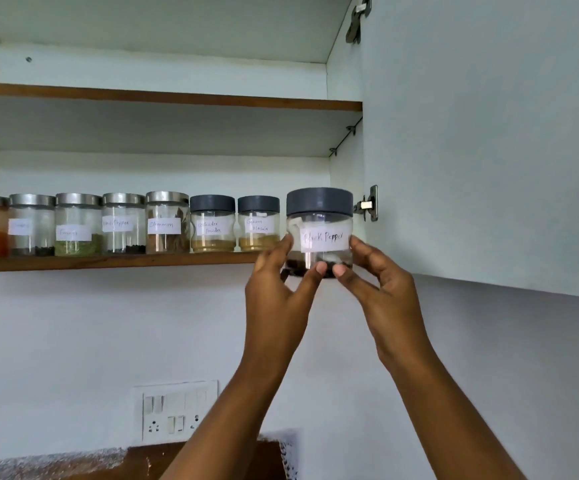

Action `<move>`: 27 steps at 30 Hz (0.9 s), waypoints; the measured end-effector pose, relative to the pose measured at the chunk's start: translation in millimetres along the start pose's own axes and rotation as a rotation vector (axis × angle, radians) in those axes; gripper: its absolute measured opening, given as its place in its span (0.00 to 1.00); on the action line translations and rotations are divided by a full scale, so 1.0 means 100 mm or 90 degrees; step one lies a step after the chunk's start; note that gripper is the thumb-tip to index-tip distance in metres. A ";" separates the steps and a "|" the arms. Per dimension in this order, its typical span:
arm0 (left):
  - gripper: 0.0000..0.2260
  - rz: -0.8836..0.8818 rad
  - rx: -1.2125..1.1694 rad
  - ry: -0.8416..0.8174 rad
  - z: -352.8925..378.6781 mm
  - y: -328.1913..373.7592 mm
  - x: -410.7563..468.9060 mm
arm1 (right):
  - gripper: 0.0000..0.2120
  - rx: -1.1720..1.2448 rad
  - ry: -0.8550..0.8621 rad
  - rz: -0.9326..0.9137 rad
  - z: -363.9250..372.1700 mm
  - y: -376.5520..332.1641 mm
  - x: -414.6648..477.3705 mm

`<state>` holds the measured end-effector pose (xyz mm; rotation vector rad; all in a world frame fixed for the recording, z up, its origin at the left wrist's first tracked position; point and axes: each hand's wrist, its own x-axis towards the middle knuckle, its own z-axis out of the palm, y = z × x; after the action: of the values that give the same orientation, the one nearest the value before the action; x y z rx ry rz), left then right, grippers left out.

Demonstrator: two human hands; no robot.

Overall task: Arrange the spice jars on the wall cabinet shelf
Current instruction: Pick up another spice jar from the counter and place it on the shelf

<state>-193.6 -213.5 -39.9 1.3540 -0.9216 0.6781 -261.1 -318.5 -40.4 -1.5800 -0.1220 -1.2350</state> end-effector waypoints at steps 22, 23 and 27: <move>0.11 -0.247 0.076 -0.200 0.45 -0.35 1.14 | 0.17 -0.200 -0.084 0.142 0.20 0.46 1.29; 0.11 -0.246 0.095 -0.211 0.45 -0.34 1.15 | 0.17 -0.216 -0.088 0.148 0.21 0.46 1.31; 0.18 -0.204 0.246 -0.288 0.48 -0.28 1.12 | 0.18 -0.285 -0.097 0.142 0.23 0.43 1.33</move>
<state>-121.5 -276.0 41.0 2.0042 -0.9214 0.3103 -158.9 -384.5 32.9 -2.0121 0.2456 -1.0085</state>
